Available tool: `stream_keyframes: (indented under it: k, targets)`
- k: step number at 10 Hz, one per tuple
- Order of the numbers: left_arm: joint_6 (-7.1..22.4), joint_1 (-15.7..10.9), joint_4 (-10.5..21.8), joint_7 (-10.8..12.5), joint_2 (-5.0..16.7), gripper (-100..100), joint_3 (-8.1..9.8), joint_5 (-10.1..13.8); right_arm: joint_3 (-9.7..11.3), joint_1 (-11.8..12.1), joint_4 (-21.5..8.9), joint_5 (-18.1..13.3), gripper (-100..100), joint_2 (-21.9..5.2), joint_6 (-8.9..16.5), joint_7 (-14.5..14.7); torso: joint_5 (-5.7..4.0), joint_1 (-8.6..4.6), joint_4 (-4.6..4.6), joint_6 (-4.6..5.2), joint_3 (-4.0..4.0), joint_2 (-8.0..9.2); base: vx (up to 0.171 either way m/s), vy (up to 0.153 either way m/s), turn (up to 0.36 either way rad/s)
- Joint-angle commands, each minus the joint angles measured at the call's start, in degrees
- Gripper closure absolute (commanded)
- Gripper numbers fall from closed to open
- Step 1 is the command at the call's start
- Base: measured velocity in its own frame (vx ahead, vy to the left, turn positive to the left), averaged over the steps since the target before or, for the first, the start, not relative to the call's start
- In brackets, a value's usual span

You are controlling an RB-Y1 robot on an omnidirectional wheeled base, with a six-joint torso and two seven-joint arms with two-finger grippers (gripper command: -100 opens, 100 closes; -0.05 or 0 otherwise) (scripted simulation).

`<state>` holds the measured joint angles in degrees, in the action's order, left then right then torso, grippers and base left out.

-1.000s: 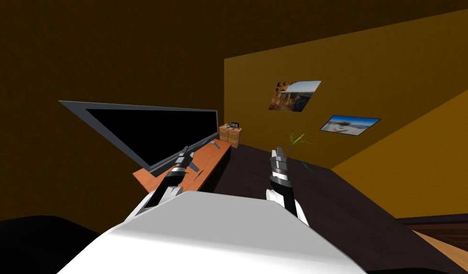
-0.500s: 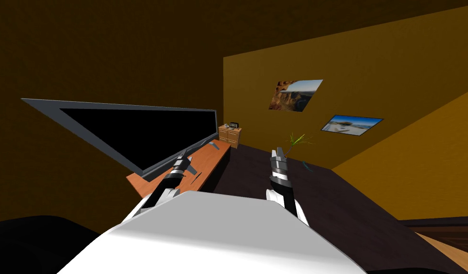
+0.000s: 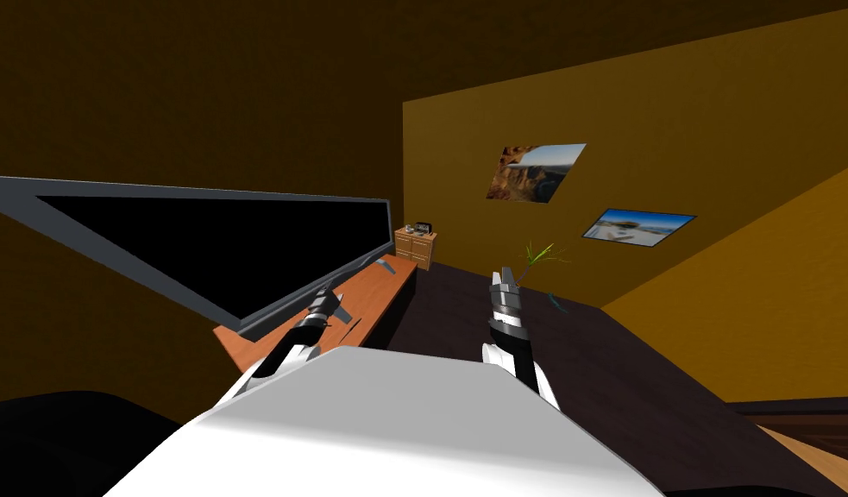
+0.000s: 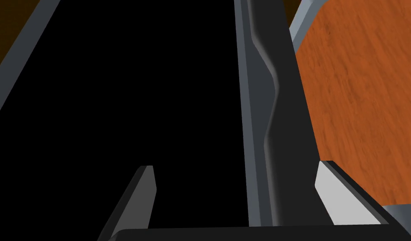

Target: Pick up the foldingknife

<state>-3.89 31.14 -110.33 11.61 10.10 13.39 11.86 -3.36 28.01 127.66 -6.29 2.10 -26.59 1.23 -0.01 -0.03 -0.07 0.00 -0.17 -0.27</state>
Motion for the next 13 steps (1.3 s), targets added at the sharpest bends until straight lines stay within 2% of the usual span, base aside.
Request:
stream_keyframes:
  k: [1, 2, 3, 4, 5, 6, 8, 9, 10, 11, 12, 13]
  targets:
    - [2.86, -0.1, 1.71, 0.67, -0.13, -100, 0.96, 1.16, 0.0, 0.0, 0.0, 0.0, 0, 0.0, 0.0, 0.0, 0.0, 0.0, 0.0, 0.0, 0.0, 0.0, 0.061, -0.018, -0.017]
    - [3.36, -0.1, 1.71, 0.67, -0.13, -100, 0.96, 1.16, 0.0, 0.0, 0.0, 0.0, 0, 0.0, 0.0, 0.0, -0.01, -0.03, 0.01, 0.0, 0.02, 0.03, 0.048, -0.012, -0.005]
    - [5.89, -0.08, 3.24, 1.37, -0.17, -100, 1.85, 2.26, 0.0, 0.0, 0.0, 0.0, 0, 0.0, 0.0, 0.0, -0.01, -0.02, 0.02, 0.0, 0.05, 0.08, 0.058, -0.006, -0.019]
    - [5.97, -0.08, 3.24, 1.37, -0.17, -100, 1.85, 2.26, 0.0, 0.0, 0.0, 0.0, 0, 0.0, 0.0, 0.0, 0.0, 0.01, 0.02, 0.0, 0.04, 0.06, 0.055, -0.006, -0.006]
    - [8.02, -0.06, 4.82, 2.07, -0.24, -100, 2.75, 3.36, 0.0, 0.0, 0.0, 0.0, 0, 0.0, 0.0, 0.0, 0.0, 0.0, 0.02, 0.0, 0.05, 0.07, 0.073, -0.008, -0.017]
    - [8.6, -0.06, 4.82, 2.07, -0.24, -100, 2.75, 3.36, 0.0, 0.0, 0.0, 0.0, 0, 0.0, 0.0, 0.0, 0.0, 0.0, 0.01, 0.0, 0.02, 0.03, 0.066, -0.007, -0.007]
    - [13.07, -0.05, 8.15, 3.49, -0.52, -100, 4.55, 5.59, 0.0, 0.0, 0.0, 0.0, 0, 0.0, 0.0, 0.0, 0.0, -0.02, 0.01, 0.0, 0.02, 0.03, 0.083, -0.017, -0.017]
    - [13.95, -0.05, 8.17, 3.49, -0.52, -100, 4.55, 5.59, 0.0, 0.0, 0.0, 0.0, 0, 0.0, 0.0, 0.0, 0.0, -0.03, -0.01, 0.01, -0.04, -0.08, 0.085, -0.019, -0.015]
    - [16.6, -0.07, 9.91, 4.2, -0.72, -100, 5.45, 6.7, 0.0, 0.0, 0.0, 0.0, 0, 0.0, 0.0, 0.0, -0.02, -0.05, -0.01, -0.01, -0.02, -0.03, 0.072, -0.007, -0.013]
    - [16.64, -0.07, 9.91, 4.2, -0.72, -100, 5.45, 6.7, 0.0, 0.0, 0.0, 0.0, 0, 0.0, 0.0, 0.0, 0.0, -0.01, 0.0, 0.0, 0.01, 0.01, 0.054, 0.005, -0.006]
    - [18.74, -0.09, 11.68, 4.9, -0.94, -100, 6.35, 7.81, 0.0, 0.0, 0.0, 0.0, 0, 0.0, 0.0, 0.0, 0.0, 0.03, 0.02, 0.0, 0.04, 0.07, 0.072, -0.001, -0.02]
    - [19.34, -0.09, 11.68, 4.9, -0.94, -100, 6.35, 7.81, 0.0, 0.0, 0.0, 0.0, 0, 0.0, 0.0, 0.0, 0.01, 0.02, 0.01, 0.01, 0.02, 0.02, 0.063, -0.008, -0.011]
